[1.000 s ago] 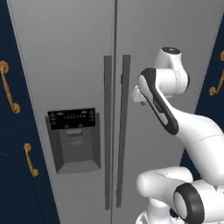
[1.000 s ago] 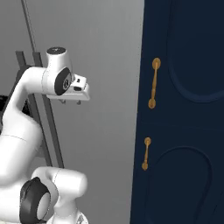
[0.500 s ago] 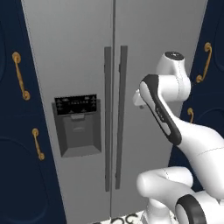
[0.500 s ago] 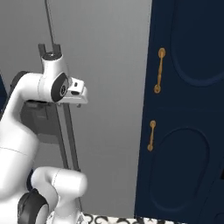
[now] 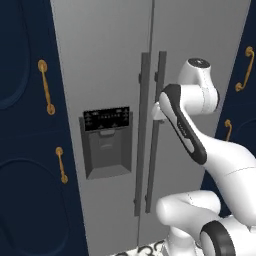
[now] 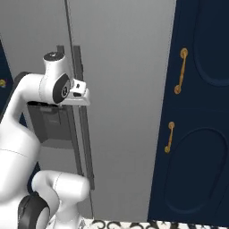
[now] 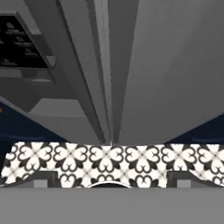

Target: Take the strawberry from the fridge and place it on top of the pancake, located on the dining counter.

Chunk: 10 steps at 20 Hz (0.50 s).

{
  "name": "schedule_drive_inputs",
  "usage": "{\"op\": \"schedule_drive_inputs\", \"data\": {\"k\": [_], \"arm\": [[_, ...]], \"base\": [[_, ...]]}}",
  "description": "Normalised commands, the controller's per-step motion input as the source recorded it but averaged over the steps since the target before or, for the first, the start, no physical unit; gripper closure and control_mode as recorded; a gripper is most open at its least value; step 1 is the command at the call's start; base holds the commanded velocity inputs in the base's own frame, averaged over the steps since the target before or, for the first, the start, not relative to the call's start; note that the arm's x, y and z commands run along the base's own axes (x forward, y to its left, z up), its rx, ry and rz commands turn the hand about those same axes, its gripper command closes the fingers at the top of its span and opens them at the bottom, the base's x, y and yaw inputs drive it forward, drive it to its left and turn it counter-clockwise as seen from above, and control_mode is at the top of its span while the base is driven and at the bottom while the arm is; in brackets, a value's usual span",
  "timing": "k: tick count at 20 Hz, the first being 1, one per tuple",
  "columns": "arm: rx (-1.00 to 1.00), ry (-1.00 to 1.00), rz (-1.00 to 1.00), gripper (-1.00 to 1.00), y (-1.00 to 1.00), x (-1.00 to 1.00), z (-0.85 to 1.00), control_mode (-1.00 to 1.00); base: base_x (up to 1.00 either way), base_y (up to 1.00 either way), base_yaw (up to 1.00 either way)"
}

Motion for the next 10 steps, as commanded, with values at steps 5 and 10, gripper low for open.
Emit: {"op": "schedule_drive_inputs", "data": {"k": [5, 10], "arm": [[0.0, 0.0, 0.0, -1.0, 0.0, 0.0, 0.0, 1.0], [0.0, 0.0, 0.0, -1.0, 0.0, 0.0, 0.0, 1.0]], "base": [[0.0, 0.4, -0.08], [-0.13, -0.17, 0.0]]}}
